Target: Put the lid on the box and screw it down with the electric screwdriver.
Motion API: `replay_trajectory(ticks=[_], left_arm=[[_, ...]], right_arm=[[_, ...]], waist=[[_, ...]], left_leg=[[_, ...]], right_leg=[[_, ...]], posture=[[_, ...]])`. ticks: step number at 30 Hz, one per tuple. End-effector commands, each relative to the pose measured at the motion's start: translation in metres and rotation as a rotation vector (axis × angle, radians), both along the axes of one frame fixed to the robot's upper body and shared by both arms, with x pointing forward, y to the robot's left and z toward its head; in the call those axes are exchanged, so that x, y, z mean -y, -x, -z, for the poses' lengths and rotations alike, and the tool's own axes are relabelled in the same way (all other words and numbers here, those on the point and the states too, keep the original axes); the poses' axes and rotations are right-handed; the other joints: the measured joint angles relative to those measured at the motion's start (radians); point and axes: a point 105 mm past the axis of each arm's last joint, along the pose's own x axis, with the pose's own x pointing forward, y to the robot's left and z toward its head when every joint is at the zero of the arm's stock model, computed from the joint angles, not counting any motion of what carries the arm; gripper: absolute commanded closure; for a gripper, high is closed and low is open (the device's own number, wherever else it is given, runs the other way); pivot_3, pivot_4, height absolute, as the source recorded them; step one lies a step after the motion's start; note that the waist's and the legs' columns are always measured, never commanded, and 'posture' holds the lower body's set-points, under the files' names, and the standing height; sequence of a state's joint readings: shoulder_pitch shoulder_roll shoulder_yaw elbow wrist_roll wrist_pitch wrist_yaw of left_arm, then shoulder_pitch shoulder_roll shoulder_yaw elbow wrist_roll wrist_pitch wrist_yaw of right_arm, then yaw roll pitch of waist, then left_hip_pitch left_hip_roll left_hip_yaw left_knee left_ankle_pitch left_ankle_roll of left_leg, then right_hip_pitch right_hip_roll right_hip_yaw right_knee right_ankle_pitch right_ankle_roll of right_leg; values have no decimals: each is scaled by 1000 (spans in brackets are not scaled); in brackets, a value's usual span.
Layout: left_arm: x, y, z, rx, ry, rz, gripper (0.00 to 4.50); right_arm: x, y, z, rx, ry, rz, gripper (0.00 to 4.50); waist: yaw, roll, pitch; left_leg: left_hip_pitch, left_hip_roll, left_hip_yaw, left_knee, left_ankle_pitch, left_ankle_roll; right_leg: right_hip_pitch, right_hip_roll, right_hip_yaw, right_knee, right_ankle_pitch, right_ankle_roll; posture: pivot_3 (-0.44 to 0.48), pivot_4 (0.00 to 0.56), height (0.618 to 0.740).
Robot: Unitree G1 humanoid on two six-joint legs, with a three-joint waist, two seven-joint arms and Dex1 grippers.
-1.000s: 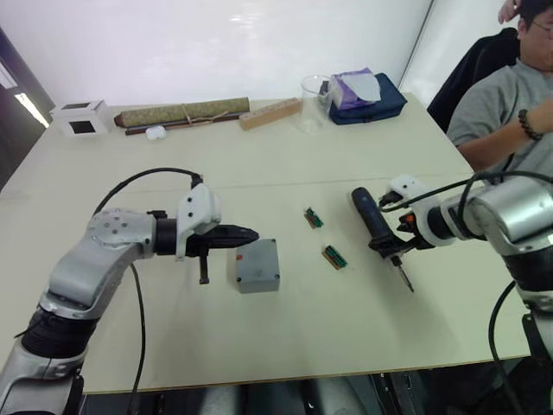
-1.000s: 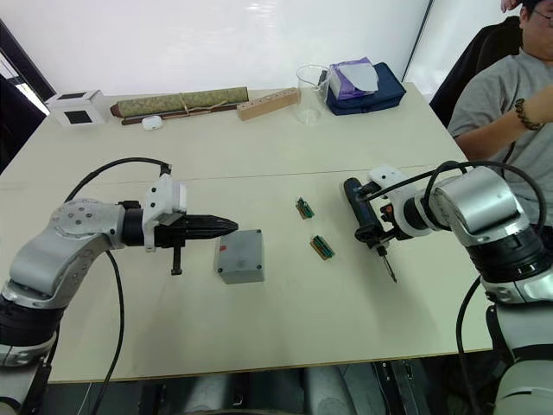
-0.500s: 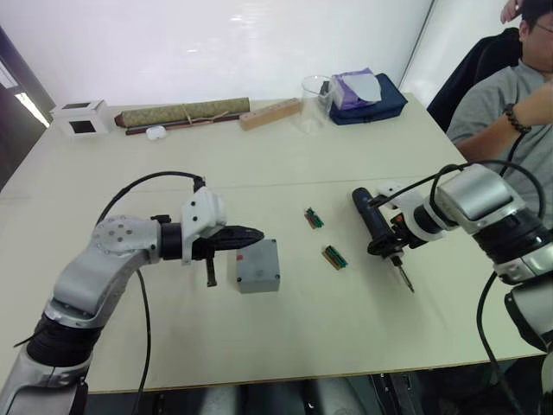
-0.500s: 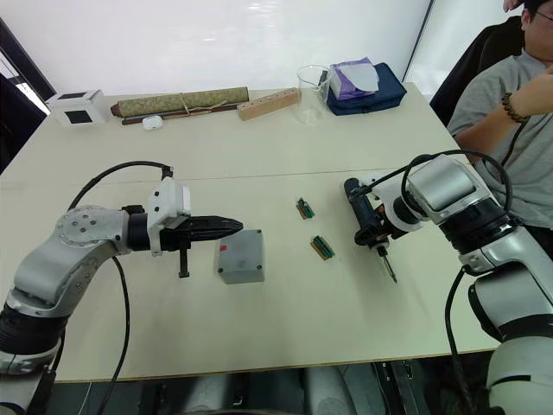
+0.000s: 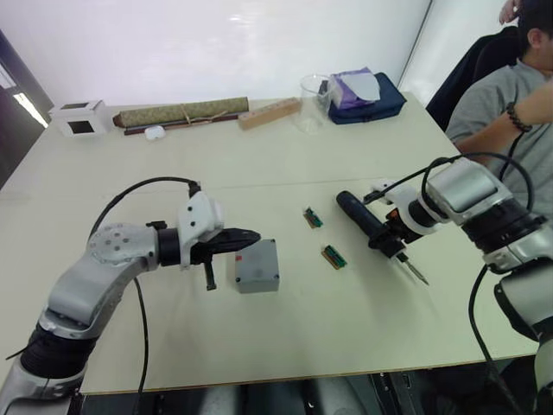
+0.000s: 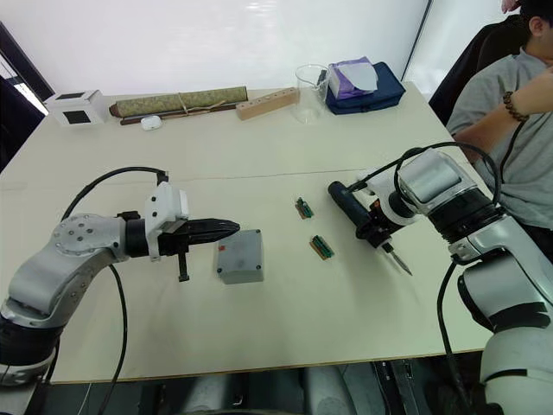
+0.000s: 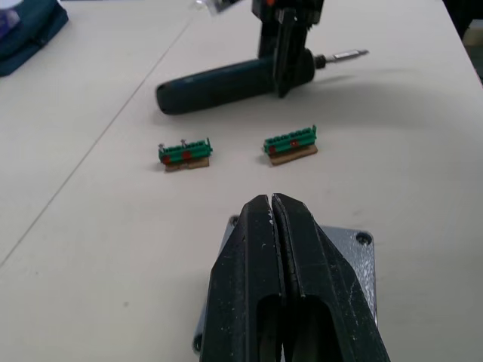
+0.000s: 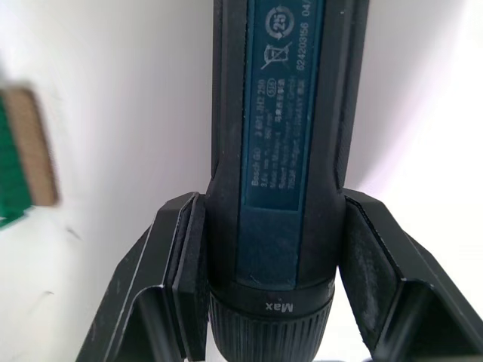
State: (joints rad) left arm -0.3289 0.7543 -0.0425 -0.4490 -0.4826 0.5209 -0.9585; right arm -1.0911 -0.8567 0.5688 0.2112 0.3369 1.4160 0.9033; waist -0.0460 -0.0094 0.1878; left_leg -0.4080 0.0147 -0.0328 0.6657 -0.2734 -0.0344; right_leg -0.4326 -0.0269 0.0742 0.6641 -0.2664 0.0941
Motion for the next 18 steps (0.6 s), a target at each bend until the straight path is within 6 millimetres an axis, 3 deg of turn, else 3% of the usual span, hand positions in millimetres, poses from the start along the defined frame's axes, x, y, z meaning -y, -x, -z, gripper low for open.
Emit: replay_trajectory(ticks=[1, 5, 11, 18], left_arm=[[-5, -1, -8, 32, -13, 8, 4500], [-7, -6, -4, 3, -32, 29, 4500], [-6, -15, 9, -36, -66, 63, 4500], [0, -20, 20, -84, -68, 95, 4500]], right_arm=[[-26, -1, -50, 224, -142, -115, 2449], [-68, 5, -89, 590, -336, -265, 2449], [-110, 30, -113, 961, -564, -350, 2449], [-135, 54, -118, 1095, -825, -361, 2449]], waist=[[2, 0, 0], [2, -2, 0], [4, -2, 0], [3, -2, 0]], left_leg=[[0, 0, 0, 0, 0, 0], [0, 0, -1, -1, 0, 0], [0, 0, -1, 0, 0, 0], [0, 0, -1, 0, 0, 0]], right_leg=[[0, 0, 0, 0, 0, 0], [1, 0, 0, 0, 0, 0], [1, 0, -1, 0, 0, 0], [1, 0, -1, 1, 0, 0]], posture=[[0, 150, 736], [0, 150, 736], [0, 150, 736], [0, 150, 736]])
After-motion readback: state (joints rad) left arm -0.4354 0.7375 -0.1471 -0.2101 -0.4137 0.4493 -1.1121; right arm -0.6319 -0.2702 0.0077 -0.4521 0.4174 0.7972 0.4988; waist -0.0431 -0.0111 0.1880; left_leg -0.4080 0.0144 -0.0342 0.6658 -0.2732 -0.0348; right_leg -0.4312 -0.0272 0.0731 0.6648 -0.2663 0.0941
